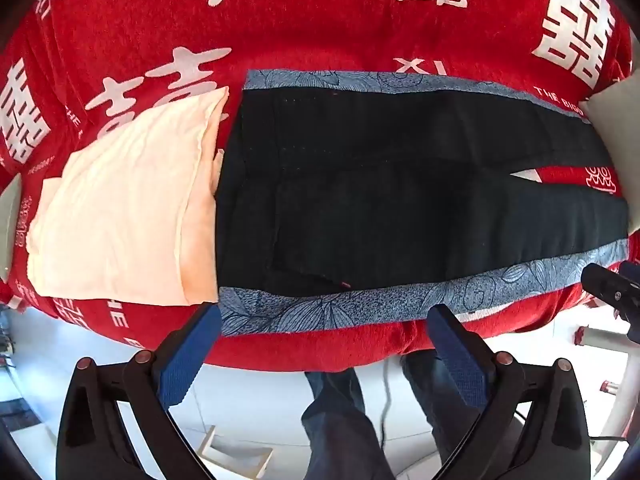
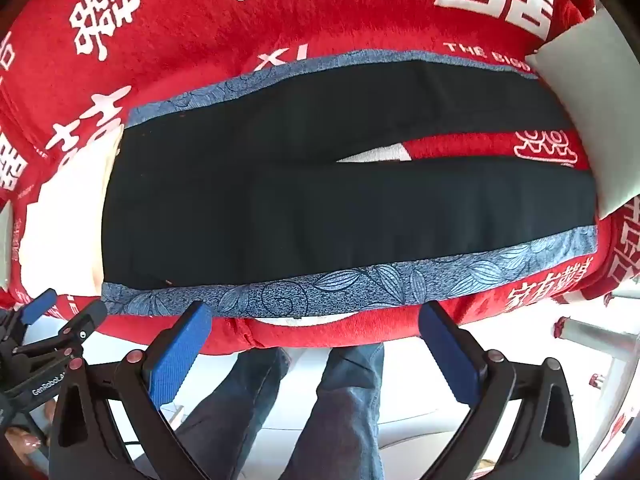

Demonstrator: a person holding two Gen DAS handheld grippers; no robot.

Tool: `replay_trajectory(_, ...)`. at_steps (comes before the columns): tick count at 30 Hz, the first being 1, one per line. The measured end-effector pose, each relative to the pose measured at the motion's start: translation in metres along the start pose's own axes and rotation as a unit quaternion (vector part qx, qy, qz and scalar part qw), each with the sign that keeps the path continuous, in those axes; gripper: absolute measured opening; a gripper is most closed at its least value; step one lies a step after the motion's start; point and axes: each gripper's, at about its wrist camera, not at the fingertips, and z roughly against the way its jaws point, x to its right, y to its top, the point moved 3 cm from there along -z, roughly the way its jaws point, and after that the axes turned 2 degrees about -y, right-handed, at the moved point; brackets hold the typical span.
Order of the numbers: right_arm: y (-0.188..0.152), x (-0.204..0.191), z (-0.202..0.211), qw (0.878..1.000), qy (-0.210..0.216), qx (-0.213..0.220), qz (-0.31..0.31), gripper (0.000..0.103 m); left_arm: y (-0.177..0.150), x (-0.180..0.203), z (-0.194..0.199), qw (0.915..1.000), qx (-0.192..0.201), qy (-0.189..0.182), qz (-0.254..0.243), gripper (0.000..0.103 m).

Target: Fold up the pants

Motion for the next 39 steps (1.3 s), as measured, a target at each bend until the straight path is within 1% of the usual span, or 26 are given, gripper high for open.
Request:
replay_trajectory(2,0.001,0.003,-0.003,1.0,-0.003,-0.004,-0.003,0.103,0.0,0.001,0.0,0.9999,0.001,-0.01,-0.003,0.103)
replay_trajectory(3,0.001,0.005,0.003,1.0,-0.003,0.004,0.002,0.103,-0.001,0.001,0.001,0.9999,0.004,-0.011,-0.002,0.103)
replay_trajectory(5,-0.001,-0.001,0.008,1.0,-0.011,-0.002,0.005,0.103,-0.008,0.003,0.011,0.9999,0.013,-0.005,-0.008,0.103)
replay_trajectory(6,0.001,-0.006,0.012,1.0,-0.016,-0.004,0.007,0.103,-0.007,0.003,0.012,0.9999,0.008,-0.008,-0.008,0.103)
replay_trajectory(8,-0.004,-0.009,0.016,1.0,-0.009,0.005,0.009,0.103,-0.015,0.005,0.018,0.9998,0.015,-0.005,-0.008,0.103)
replay_trajectory(10,-0.008,-0.011,0.018,1.0,0.001,0.007,0.007,0.103,-0.006,0.01,0.024,0.9999,0.001,-0.003,-0.015,0.103)
replay_trajectory(11,-0.008,-0.012,0.019,1.0,0.003,0.007,0.006,0.103,-0.003,0.01,0.028,0.9998,0.001,-0.002,-0.018,0.103)
replay_trajectory(13,-0.009,-0.014,0.02,1.0,0.004,0.008,0.009,0.103,0.0,0.008,0.031,0.9998,0.004,0.004,-0.021,0.103)
replay_trajectory(18,-0.007,-0.02,0.022,1.0,0.017,0.0,0.017,0.103,0.005,0.004,0.039,0.9997,0.013,-0.008,-0.018,0.103)
replay_trajectory(21,-0.005,-0.024,0.025,1.0,0.024,0.001,0.02,0.103,0.008,0.005,0.041,0.9997,0.015,-0.007,-0.017,0.103)
replay_trajectory(27,-0.001,-0.025,0.027,1.0,0.024,0.003,0.013,0.103,0.013,0.005,0.044,0.9996,0.017,-0.016,-0.018,0.103)
replay_trajectory(30,0.0,-0.021,0.028,1.0,0.026,0.003,0.002,0.103,0.015,0.005,0.044,0.9995,0.02,-0.006,-0.022,0.103)
replay_trajectory(39,0.005,-0.015,0.029,1.0,0.022,0.005,-0.009,0.103,0.018,0.004,0.048,0.9993,0.029,-0.004,-0.022,0.103)
